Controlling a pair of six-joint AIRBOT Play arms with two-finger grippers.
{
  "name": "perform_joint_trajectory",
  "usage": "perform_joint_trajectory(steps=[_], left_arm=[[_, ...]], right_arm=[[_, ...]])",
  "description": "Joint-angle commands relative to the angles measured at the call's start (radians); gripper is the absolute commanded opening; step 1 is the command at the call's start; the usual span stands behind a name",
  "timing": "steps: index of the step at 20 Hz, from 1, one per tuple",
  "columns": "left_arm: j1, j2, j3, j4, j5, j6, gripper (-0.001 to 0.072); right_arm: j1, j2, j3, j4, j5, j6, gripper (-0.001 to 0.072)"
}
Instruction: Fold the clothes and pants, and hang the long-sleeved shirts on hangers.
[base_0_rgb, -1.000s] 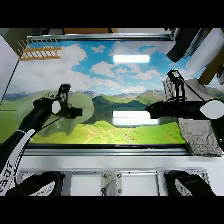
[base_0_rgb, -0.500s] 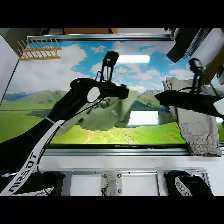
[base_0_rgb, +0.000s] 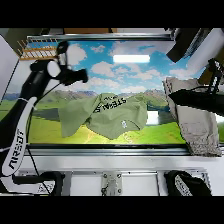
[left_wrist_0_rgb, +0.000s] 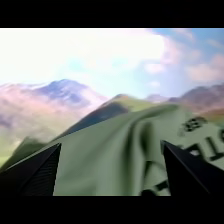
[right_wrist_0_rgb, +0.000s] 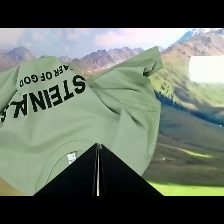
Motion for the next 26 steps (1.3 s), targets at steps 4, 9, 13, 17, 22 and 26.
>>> perform_joint_trajectory(steps=[4,9,13,17,22,26], left_arm=[[0.422,-0.011,-0.352,-0.175,-0.041,0.076,0.0682],[0.47,-0.06,-0.444,-0.378,0.021,0.217,0.0682],[0.414,-0.091,-0.443,-0.422,0.074,0.244,0.0669],[0.405,-0.073,-0.442,-0.42,0.085,0.248,0.0007],[0.405,-0.005,-0.442,-0.413,0.09,0.282,0.0007],[0.405,0.008,-0.442,-0.414,0.09,0.282,0.0007]], right_arm=[[-0.004,0.0,-0.027,0.0,0.028,0.002,0.0022],[-0.004,-0.016,-0.061,0.0,0.028,0.002,0.0022],[-0.004,-0.085,-0.087,-0.009,0.028,0.003,0.0023],[-0.004,-0.229,-0.124,-0.026,0.027,0.013,0.0401],[0.024,-0.497,-0.127,0.025,-0.05,0.026,0.0511],[0.112,-0.629,-0.125,0.102,-0.144,0.025,0.0511]])
